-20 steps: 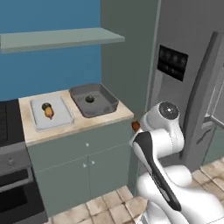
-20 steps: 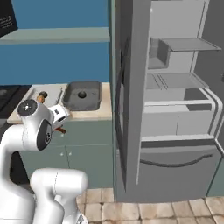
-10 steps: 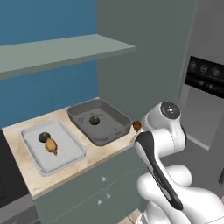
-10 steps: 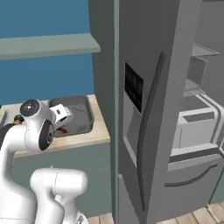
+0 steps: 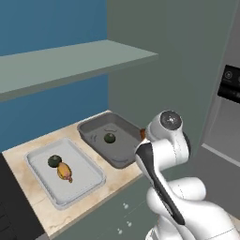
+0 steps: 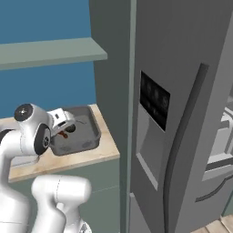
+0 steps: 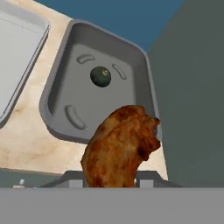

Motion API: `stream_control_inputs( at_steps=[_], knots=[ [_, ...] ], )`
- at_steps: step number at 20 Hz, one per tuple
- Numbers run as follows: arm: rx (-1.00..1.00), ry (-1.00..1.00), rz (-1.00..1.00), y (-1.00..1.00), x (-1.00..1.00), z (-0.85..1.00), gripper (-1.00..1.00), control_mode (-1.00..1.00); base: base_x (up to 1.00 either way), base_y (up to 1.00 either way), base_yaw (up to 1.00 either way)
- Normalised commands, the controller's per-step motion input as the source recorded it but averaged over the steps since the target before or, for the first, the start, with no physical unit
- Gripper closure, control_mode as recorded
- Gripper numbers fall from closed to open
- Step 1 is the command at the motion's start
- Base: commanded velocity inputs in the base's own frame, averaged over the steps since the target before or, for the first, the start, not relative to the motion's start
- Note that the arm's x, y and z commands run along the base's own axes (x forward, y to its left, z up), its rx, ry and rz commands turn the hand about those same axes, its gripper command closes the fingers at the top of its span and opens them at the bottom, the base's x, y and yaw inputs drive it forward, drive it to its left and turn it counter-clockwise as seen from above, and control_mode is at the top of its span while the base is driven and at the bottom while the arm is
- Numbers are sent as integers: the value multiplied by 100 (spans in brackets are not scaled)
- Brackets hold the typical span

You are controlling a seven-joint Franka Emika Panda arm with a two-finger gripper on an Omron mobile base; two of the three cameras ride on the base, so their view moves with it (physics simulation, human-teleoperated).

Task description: Place one squash and one chicken drumstick in each tupperware on the nearby counter, to pack two identical lunches.

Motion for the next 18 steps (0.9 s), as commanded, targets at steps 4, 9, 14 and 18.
stream_control_inputs(
  at_steps=[4,9,14,18],
  knots=[
    [0,-1,-12,1,28,-17,100,-100,0,0,0],
    [1,0,-11,-1,51,-1,100,-100,0,0,0],
    [9,1,-10,-1,40,-4,100,-100,0,0,0],
    [12,4,-7,0,24,-15,100,-100,0,0,0]
  ],
)
